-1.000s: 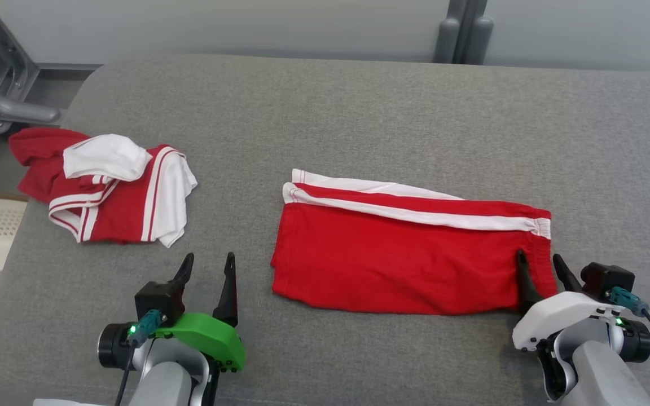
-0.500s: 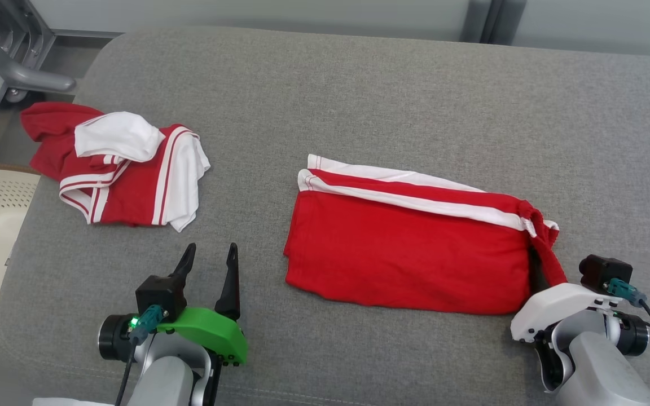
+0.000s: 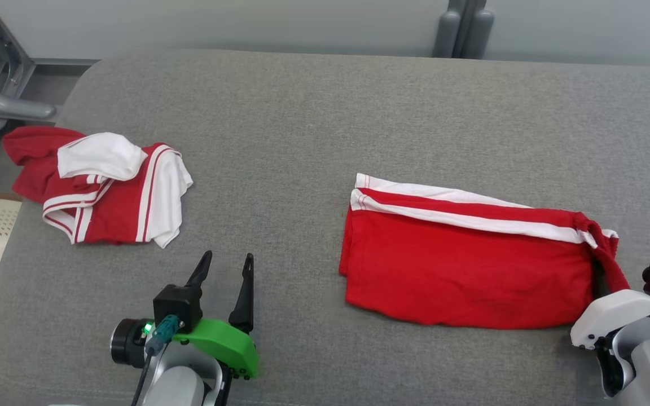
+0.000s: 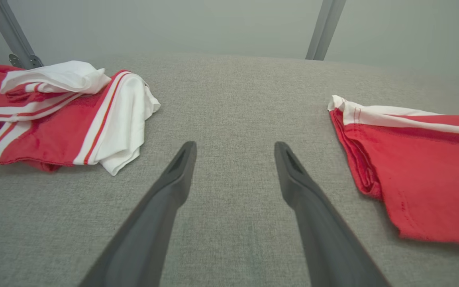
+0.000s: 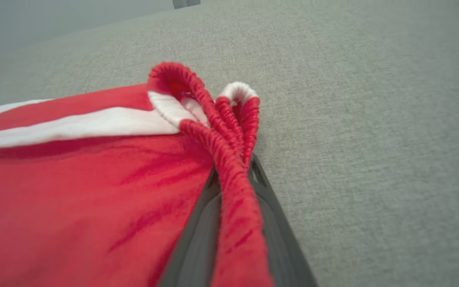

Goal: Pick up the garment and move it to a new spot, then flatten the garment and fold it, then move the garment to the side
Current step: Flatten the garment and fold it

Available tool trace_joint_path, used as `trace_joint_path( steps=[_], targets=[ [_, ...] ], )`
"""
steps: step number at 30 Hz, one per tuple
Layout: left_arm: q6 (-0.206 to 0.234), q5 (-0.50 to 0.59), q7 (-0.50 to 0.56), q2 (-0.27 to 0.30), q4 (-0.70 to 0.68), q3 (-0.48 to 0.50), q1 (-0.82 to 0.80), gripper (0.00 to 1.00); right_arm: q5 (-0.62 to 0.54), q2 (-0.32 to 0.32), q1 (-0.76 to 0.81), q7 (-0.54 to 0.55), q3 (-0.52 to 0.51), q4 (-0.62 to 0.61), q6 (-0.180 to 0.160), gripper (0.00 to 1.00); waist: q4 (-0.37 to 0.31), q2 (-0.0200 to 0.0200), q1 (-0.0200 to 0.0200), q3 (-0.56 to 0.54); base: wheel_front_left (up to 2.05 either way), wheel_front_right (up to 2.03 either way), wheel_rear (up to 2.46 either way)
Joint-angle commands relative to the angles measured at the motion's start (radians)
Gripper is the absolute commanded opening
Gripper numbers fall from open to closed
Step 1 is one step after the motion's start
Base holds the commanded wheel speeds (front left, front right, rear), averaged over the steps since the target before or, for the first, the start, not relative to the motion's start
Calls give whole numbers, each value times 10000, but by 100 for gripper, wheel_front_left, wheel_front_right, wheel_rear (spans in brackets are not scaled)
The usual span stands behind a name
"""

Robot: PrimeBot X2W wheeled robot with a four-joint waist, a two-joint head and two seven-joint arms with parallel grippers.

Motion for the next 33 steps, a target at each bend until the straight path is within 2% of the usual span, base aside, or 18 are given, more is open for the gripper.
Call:
trace_joint_path(
  steps=[1, 3, 6, 11, 15, 17, 25, 26, 27, 30, 33],
  targets=[
    [-13, -43, 3, 22, -43, -49, 147, 100, 55, -94, -105, 0, 32, 53, -18, 0, -191, 0, 1, -132, 0, 0, 0],
    [-4, -101, 3, 23, -30, -134, 203, 100, 279, -44, -287, 0, 327, 15, -17, 0, -289, 0, 1, -175, 0, 0, 0],
    [24, -198, 3, 23, 27, -225, 289, 100, 1129, 420, -445, 2, 1083, -205, -11, 0, -419, 0, 1, -243, 0, 0, 0],
    [-29, -295, 3, 22, 104, -447, 356, 100, 3323, 961, -548, 526, 3155, -1564, -11, 0, -508, 0, 1, -299, 0, 0, 0],
    [-69, -405, 3, 25, 188, -698, 380, 100, 4568, 1079, -548, 693, 4805, -2561, -11, 0, -272, 0, 1, -331, 0, 0, 0],
    [-85, -386, 1, 25, 125, -805, 303, 100, 4892, 1164, -727, 566, 5111, -2450, -11, 0, -46, 0, 1, -325, 0, 0, 0],
    [-67, -283, 3, 26, 10, -1140, 291, 100, 4715, 1320, -1516, 114, 5914, -796, -11, 0, 1160, 0, 1, -268, 0, 0, 0],
    [-54, -306, 3, 26, 25, -1139, 312, 100, 4725, 1330, -1584, 66, 5919, -545, -11, 27, 1277, 0, 1, -257, 0, 0, 0],
    [-45, -319, 3, 26, 51, -1139, 337, 100, 4694, 1347, -1675, 43, 5959, -362, -11, 100, 1384, 0, 1, -248, 0, 0, 0],
    [-9, -317, 3, 25, 66, -1033, 457, 100, 4840, 1367, -1901, -8, 6038, -267, -11, 100, 1504, 0, 1, -236, 0, 0, 0],
    [30, -288, 3, 25, 4, -845, 540, 100, 4860, 1363, -1869, -9, 5809, -1045, -11, 100, 1379, 0, 1, -218, 0, 0, 0]
  ],
)
